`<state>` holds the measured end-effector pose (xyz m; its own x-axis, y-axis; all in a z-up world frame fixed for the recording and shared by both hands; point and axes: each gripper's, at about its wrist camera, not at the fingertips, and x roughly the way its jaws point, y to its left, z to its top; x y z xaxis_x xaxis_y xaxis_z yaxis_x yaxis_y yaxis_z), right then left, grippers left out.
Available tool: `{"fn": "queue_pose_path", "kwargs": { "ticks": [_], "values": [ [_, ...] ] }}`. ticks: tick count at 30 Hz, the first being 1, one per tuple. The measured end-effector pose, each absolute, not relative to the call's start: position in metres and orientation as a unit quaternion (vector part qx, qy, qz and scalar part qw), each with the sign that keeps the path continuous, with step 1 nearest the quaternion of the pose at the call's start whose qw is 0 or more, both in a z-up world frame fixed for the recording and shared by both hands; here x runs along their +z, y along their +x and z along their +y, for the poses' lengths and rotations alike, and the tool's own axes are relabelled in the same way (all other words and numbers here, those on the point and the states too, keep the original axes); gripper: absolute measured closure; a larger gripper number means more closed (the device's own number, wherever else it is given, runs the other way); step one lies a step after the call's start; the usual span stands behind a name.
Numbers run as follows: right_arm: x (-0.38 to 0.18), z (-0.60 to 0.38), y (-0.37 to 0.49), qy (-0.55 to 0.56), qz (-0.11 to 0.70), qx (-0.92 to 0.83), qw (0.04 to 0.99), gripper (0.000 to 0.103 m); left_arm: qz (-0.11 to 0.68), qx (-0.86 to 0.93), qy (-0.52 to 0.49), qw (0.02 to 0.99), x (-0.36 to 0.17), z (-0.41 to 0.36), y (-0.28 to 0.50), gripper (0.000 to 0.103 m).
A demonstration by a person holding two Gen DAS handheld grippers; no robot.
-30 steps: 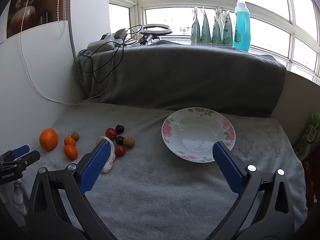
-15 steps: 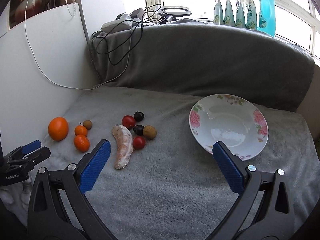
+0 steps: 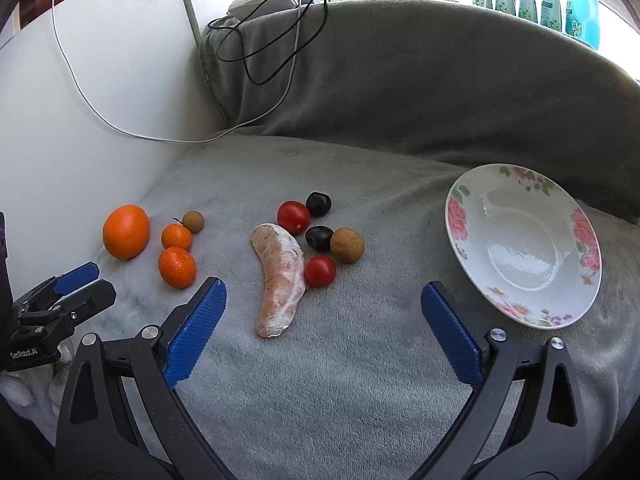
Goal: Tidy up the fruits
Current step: 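Move the right gripper to the peeled mandarin segment and close on it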
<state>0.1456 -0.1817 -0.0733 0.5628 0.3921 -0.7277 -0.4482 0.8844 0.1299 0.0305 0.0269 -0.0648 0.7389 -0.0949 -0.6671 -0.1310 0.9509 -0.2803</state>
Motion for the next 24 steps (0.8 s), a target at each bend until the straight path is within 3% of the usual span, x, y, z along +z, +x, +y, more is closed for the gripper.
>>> {"fn": "queue_pose_path", "kwargs": {
  "ticks": [10,14,18,20,24],
  "values": [
    [-0.095,-0.171,0.16,-0.019,0.441,0.262,0.858,0.013,0.37,-0.002,-0.161,0.915,-0.071,0.026,0.046,0.014],
    [-0.105,-0.166,0.165,-0.012,0.457,0.271,0.847,0.031,0.374,-0.011,-0.172,0.911,-0.075,0.027,0.054,0.021],
    [-0.113,-0.162,0.171,-0.002,0.472,0.28,0.836,0.038,0.386,-0.017,-0.18,0.905,-0.082,0.028,0.06,0.026],
    [-0.117,-0.16,0.175,0.002,0.481,0.283,0.83,0.049,0.388,-0.019,-0.182,0.903,-0.084,0.028,0.062,0.027],
    [-0.124,-0.157,0.18,0.011,0.495,0.287,0.82,0.053,0.393,-0.022,-0.185,0.9,-0.085,0.031,0.065,0.028]
  ]
}}
